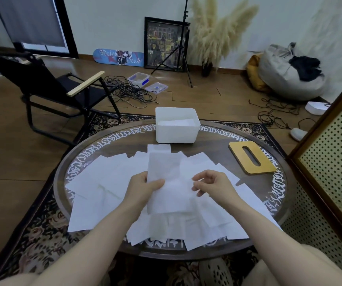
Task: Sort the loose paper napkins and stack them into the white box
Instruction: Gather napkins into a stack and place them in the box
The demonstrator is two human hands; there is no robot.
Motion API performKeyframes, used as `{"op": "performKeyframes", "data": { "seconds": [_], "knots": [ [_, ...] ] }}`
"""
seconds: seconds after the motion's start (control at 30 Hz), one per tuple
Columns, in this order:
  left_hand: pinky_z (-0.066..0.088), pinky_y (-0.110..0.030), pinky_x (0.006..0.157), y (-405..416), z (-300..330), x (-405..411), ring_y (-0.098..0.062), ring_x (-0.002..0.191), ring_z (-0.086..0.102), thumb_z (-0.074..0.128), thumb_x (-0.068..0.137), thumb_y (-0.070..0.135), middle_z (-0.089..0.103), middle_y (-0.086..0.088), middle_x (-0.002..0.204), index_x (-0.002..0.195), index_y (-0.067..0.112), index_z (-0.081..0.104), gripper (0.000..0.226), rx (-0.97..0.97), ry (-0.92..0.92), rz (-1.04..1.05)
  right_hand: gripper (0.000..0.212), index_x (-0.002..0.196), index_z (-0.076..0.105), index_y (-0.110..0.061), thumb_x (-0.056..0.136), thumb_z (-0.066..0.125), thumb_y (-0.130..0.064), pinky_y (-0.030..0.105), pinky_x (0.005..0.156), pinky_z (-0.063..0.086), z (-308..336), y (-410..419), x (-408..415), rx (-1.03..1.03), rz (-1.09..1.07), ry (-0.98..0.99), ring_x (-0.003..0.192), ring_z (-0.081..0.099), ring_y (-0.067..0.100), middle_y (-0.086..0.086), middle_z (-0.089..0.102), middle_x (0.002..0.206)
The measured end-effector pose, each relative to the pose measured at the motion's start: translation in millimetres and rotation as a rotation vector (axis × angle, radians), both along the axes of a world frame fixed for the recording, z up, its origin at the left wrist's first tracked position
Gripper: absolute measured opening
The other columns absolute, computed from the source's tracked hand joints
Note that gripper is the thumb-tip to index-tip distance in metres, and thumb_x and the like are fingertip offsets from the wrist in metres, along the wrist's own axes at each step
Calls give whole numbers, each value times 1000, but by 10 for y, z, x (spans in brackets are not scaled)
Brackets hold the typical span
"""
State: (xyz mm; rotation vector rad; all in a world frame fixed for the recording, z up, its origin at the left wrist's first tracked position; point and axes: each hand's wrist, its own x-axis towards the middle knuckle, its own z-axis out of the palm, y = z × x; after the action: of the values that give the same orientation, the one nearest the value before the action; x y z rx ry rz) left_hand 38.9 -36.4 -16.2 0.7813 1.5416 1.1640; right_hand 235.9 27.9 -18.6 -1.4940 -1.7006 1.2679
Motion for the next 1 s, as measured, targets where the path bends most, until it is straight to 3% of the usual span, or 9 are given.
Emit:
{"op": "performKeyframes", "data": {
  "seconds": [0.07,0.17,0.27,0.43,0.8,1.0],
  "knots": [
    [49,-26,57,-18,-12,-81,-19,77,66,64,87,4,71,-4,92,95,11,67,11,-37,-20,26,9,90,65,-20,85,64,-13,28,66,48,-102,102,106,90,-34,-213,72,64,14,0,70,81],
    [53,-34,66,-56,-62,-173,-27,86,66,62,87,0,71,-8,99,104,8,66,20,-97,-32,32,26,110,58,-25,86,66,-25,30,75,46,-195,193,248,163,35,-554,94,55,12,-7,61,103],
    [54,-36,72,-83,-108,-225,-32,92,66,62,86,-3,70,-11,103,107,6,66,23,-136,-36,31,50,127,50,-22,83,69,-34,34,91,45,-260,232,312,97,137,-690,112,49,16,-3,52,119],
    [52,-32,67,-75,-126,-246,-29,82,65,60,85,-5,69,-11,97,94,9,66,18,-146,-29,47,51,124,53,-17,80,74,-34,31,85,48,-346,251,252,29,94,-537,105,51,17,-2,51,109],
    [50,-31,64,-106,-101,-286,-28,82,63,58,87,-6,67,-7,92,86,14,63,20,-152,-35,64,21,98,63,-19,80,73,-22,26,71,44,-376,256,-11,-67,81,-395,91,52,17,-5,52,88],
    [50,-31,63,-122,-79,-317,-27,81,63,58,86,-6,67,-6,90,83,15,63,22,-145,-32,70,28,110,60,-22,83,69,-23,28,78,45,-359,250,-70,-33,41,-406,91,55,18,0,55,98]
  ]
}}
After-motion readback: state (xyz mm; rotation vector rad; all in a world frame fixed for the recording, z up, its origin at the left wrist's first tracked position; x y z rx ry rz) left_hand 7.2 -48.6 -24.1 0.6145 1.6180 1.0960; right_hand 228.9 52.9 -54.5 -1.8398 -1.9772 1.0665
